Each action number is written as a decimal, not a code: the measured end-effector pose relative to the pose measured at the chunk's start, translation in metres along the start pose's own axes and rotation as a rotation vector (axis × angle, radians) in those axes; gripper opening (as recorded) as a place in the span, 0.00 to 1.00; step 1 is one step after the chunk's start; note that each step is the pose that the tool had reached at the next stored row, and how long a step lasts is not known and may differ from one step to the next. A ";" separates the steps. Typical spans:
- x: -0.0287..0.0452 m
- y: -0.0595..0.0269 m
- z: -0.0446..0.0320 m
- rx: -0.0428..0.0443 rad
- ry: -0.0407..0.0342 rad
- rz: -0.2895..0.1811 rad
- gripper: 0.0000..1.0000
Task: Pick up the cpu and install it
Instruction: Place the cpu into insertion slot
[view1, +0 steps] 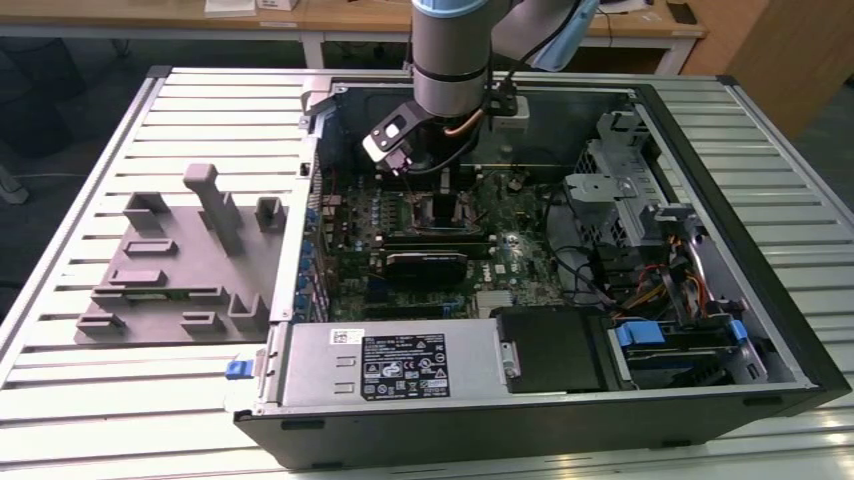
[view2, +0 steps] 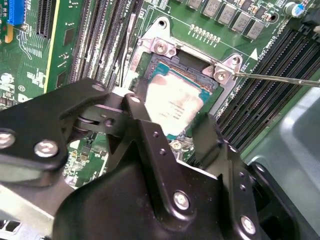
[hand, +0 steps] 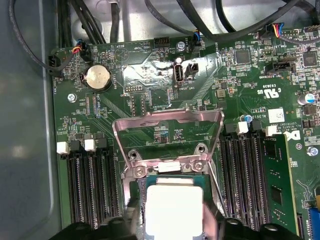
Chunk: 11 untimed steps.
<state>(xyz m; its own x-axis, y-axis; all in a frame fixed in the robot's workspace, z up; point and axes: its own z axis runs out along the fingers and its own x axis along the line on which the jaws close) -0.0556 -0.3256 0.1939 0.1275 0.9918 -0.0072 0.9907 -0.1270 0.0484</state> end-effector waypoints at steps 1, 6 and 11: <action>-0.0001 0.0000 -0.0001 0.0001 -0.0003 0.000 0.58; 0.0000 0.0000 0.0000 -0.0001 -0.0002 0.000 0.53; 0.0000 0.0000 0.0000 0.0000 -0.0003 0.000 0.53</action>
<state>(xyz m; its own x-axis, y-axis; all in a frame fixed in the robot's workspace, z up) -0.0555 -0.3256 0.1939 0.1275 0.9918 -0.0075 0.9907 -0.1270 0.0484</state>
